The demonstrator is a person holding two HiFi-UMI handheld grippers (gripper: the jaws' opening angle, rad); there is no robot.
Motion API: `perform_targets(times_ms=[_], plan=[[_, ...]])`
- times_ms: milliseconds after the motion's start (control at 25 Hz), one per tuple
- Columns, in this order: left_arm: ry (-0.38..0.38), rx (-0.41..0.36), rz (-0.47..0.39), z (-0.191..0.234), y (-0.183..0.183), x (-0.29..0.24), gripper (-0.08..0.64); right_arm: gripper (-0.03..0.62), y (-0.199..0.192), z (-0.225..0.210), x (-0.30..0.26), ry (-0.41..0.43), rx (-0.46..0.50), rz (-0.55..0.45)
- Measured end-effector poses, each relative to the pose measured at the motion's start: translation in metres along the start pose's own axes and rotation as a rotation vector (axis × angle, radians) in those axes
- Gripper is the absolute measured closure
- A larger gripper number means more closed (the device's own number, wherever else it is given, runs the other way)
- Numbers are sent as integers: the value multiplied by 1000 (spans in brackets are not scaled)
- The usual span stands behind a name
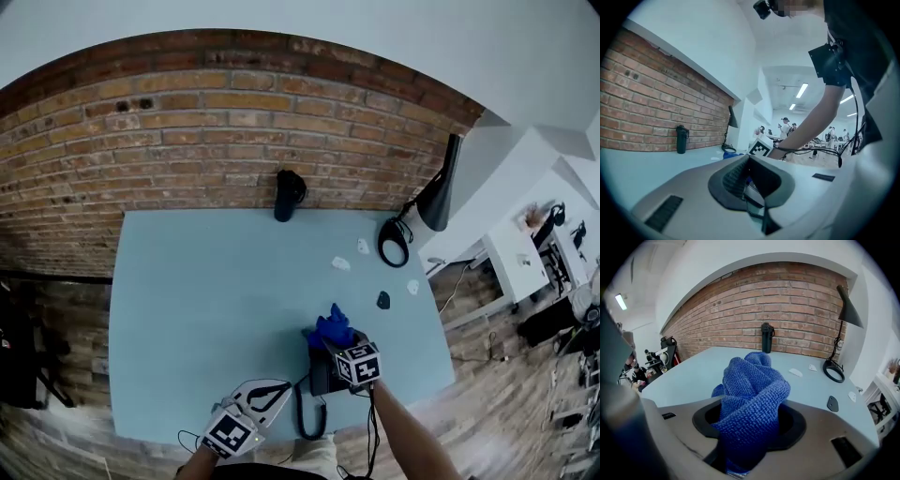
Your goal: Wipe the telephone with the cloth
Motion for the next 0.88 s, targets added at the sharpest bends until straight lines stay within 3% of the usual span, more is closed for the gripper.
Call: perform_targets(times_ms=[280,560,880], plan=[[-11,-16,-19,23,18,-31,560,370,14,-2,-7,-19,-13,-15],[-71,-42,-46,11,29,-35,560,370,5,0,-3,-20,-31,-20],[-128,-91,0,-9,17,-36,560,370,-4,11,3,-20,-89,-47]])
Point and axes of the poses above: the fingertips, and each gripper's own axes: x backward along the fingers, z to its left, y out of its top, the point moved 1 cm from there along x, backward along the fingers, and after that the axes turned 4 degrees about z, right-handed, at the moved point
